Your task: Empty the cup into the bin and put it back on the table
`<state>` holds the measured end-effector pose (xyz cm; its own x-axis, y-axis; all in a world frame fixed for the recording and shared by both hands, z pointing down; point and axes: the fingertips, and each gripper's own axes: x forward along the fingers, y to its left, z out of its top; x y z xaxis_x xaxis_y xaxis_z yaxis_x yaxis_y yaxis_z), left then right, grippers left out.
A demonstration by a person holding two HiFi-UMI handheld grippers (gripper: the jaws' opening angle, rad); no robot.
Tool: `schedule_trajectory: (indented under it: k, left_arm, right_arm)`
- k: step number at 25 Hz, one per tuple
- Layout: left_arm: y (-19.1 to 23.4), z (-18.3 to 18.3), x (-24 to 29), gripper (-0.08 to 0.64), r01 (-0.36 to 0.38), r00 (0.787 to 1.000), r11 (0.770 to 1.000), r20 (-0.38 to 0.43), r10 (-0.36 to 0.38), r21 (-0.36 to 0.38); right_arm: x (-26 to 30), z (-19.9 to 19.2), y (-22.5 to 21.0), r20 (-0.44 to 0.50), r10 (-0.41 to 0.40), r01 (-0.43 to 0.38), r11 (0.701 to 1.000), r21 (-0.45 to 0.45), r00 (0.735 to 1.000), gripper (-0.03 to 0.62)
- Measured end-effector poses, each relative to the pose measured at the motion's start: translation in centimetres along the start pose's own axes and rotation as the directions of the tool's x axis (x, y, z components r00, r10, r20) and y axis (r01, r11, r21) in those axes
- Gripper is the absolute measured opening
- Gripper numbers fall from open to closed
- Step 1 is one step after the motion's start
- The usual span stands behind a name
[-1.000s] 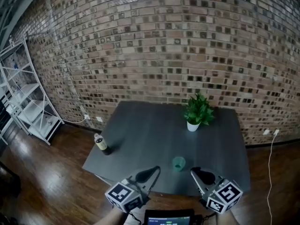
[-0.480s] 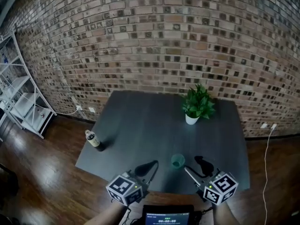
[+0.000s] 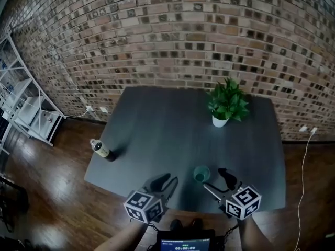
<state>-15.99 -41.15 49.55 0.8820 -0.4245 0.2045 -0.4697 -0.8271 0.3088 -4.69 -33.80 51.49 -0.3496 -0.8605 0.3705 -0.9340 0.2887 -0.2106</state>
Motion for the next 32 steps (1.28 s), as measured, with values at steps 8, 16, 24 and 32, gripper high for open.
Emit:
schedule_trajectory:
  k: [8, 16, 24, 32]
  left_arm:
    - [2.6, -5.4, 2.9, 0.124, -0.065, 0.992, 0.998, -0.107, 0.063, -0.017]
    - [4.4, -8.8, 4.4, 0.120, -0.107, 0.983, 0.993, -0.153, 0.099, -0.045]
    - [5.6, -11.0, 5.4, 0.124, -0.140, 0.975, 0.988, -0.183, 0.126, -0.069]
    - [5.5, -11.4, 6.7, 0.126, -0.136, 0.973, 0.988, -0.198, 0.118, -0.076]
  right_arm:
    - [3.9, -5.7, -2.0, -0.103, 0.003, -0.004, 1.000, -0.009, 0.995, 0.410]
    - [6.0, -9.3, -3.8, -0.160, -0.010, 0.011, 1.000, 0.006, 0.987, 0.410]
    - [7.5, -11.5, -4.1, -0.204, -0.008, 0.011, 1.000, 0.014, 0.979, 0.410]
    - [8.3, -12.0, -4.2, -0.235, -0.013, 0.012, 1.000, -0.004, 0.972, 0.410]
